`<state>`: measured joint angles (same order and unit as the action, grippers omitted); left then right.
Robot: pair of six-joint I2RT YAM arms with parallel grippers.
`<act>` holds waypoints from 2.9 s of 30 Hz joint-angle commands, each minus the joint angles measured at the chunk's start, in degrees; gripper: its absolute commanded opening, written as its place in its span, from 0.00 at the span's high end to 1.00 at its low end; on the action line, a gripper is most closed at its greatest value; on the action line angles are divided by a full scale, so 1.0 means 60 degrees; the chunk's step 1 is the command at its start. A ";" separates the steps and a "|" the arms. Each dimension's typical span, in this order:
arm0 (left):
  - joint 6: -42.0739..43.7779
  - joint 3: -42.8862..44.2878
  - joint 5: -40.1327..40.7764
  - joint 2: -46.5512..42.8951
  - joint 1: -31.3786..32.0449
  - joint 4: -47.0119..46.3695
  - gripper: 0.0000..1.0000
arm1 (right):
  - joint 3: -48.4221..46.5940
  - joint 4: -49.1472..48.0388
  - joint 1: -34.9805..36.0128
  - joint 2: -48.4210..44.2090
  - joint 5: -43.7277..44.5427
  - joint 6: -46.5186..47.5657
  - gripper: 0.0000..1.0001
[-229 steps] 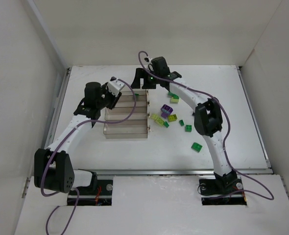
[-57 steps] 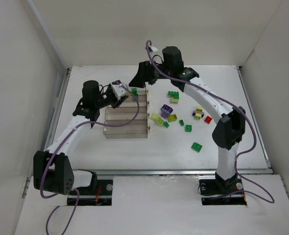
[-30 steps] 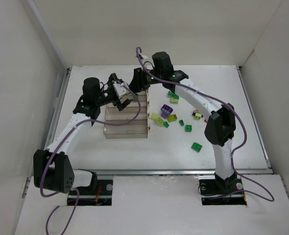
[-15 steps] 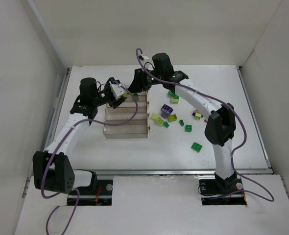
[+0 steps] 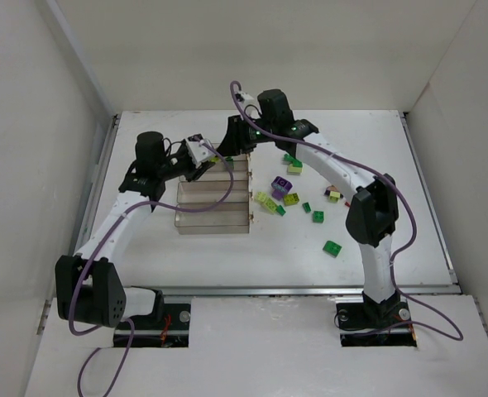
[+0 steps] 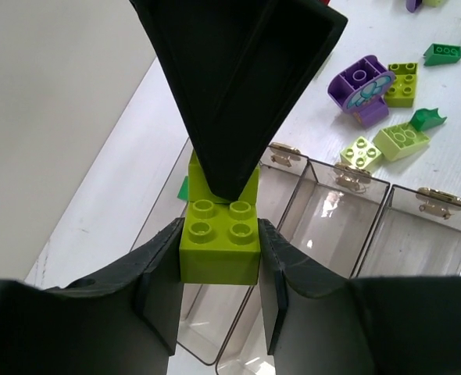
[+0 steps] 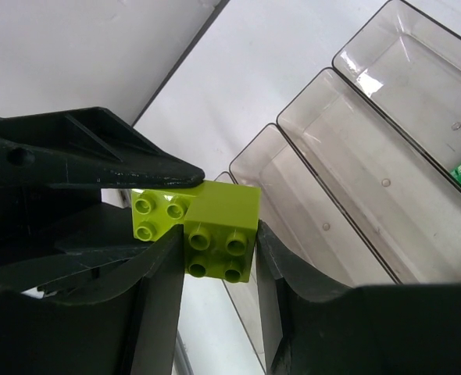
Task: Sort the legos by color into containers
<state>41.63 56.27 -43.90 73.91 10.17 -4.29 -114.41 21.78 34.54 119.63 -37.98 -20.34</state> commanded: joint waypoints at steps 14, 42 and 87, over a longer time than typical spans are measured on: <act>0.0095 -0.1029 0.1882 -0.0335 -0.0539 0.1316 1.00 | 0.0025 -0.0246 -0.1304 -0.0209 0.0278 -0.0243 1.00; -0.1269 -0.1658 0.2543 -0.0146 -0.0641 -0.1041 1.00 | -0.1278 0.0896 -0.0323 0.1845 0.2228 0.0270 0.16; -0.1838 0.0407 0.1896 0.2683 -0.0055 -0.2800 0.16 | 0.2690 0.1817 -0.2826 -0.2609 0.4893 -0.0053 0.01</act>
<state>37.06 55.90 -34.17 93.89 9.32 -16.84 -99.37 30.68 20.12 106.74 -13.19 -18.28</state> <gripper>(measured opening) 0.834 0.992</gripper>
